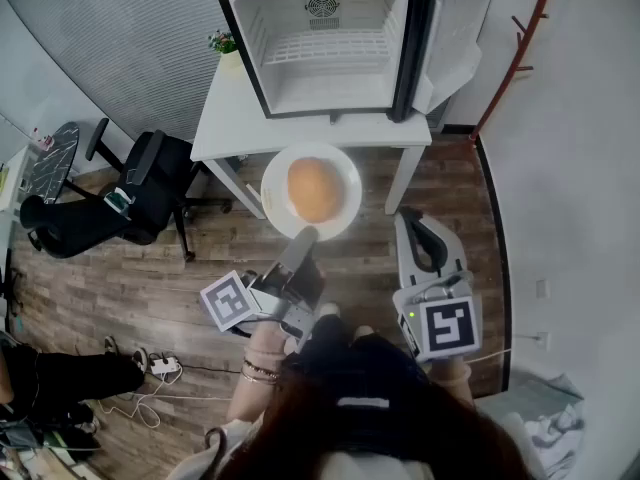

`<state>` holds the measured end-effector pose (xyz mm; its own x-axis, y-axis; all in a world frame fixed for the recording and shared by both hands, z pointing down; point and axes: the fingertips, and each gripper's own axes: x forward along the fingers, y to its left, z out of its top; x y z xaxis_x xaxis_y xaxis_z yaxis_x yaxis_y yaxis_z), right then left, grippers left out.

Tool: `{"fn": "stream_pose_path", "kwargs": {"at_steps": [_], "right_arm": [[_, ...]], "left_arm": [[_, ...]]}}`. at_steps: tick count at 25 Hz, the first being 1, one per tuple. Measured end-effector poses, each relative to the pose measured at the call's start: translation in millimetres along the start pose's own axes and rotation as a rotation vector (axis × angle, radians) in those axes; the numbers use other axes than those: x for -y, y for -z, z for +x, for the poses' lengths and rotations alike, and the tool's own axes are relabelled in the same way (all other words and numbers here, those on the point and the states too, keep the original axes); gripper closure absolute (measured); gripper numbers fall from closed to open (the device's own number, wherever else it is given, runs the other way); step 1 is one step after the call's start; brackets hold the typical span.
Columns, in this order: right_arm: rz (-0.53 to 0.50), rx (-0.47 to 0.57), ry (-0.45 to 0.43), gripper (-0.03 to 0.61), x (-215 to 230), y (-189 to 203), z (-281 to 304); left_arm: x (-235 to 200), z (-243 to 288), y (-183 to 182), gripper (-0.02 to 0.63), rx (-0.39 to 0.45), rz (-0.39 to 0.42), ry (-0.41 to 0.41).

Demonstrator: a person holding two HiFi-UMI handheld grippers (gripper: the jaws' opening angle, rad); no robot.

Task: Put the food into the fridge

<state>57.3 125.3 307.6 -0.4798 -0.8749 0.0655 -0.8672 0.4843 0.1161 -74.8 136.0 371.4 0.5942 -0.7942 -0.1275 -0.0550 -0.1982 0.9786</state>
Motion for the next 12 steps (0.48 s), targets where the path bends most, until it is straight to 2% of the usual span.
{"fn": "stream_pose_path", "kwargs": {"at_steps": [6,12], "right_arm": [[0.009,0.003,0.021,0.580,-5,-1,13],[0.094,0.036,0.038,0.578,-12,-3,27]], "left_arm": [[-8,3,-16,0.607,-0.018,-0.001,-0.002],[-18,-1,-32,0.607,-0.045,0.002,-0.010]]}}
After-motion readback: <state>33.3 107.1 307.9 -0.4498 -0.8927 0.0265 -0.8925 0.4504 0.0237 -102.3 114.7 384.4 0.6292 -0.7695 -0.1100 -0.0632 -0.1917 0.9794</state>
